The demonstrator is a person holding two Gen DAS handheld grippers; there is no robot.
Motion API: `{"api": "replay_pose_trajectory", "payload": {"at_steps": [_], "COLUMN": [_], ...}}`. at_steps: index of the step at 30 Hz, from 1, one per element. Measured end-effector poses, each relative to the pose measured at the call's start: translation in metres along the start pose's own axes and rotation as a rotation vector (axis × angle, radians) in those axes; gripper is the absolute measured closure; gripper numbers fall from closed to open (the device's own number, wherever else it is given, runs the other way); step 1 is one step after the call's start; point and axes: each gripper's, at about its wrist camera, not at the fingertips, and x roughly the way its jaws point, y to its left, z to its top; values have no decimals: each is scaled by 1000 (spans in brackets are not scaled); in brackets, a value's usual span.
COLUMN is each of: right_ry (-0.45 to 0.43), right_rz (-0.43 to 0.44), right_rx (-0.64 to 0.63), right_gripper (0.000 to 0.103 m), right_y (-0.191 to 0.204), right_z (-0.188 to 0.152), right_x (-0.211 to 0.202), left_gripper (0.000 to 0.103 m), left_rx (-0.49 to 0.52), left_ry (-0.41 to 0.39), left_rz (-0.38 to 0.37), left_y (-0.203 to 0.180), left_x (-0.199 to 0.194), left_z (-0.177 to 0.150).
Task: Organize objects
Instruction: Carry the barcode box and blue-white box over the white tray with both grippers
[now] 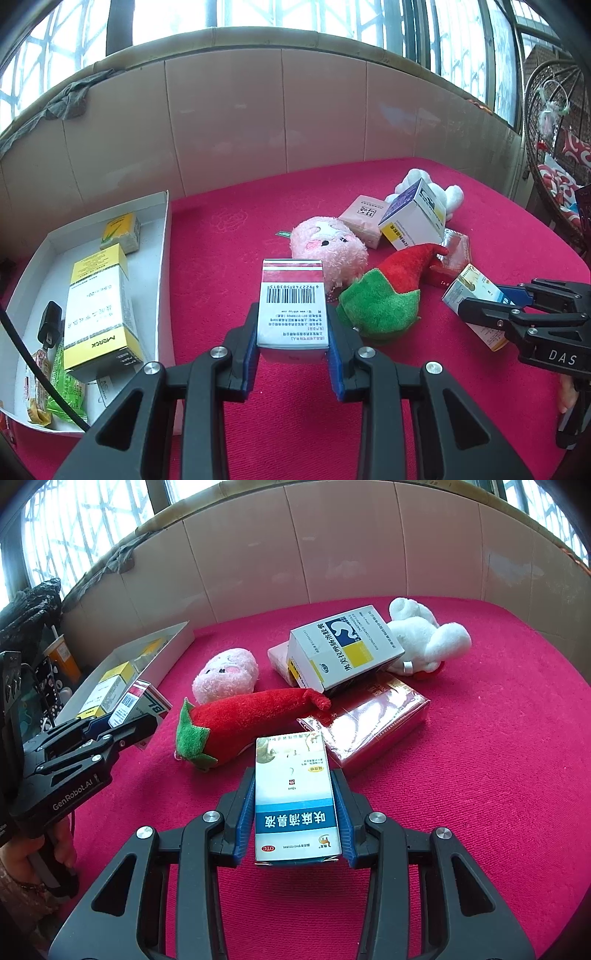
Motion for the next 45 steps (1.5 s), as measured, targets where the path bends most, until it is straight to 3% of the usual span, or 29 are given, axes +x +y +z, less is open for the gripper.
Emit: {"api": "replay_pose_trajectory", "payload": {"at_steps": [32,45], "right_ry": [-135,-155], "right_rz": [-98,-122], "right_rx": [-48,-103], "right_gripper": [65,65], "right_y": [8,19], "right_z": [0,-2], "right_x": [-25,-27], "left_gripper": [72,72], "left_rx": [-71,-54], "left_ry": [-152,-210], "left_rz": [105,112], "left_y": [12,7], "left_x": [-29,-39], "left_z": [-4,-6]}}
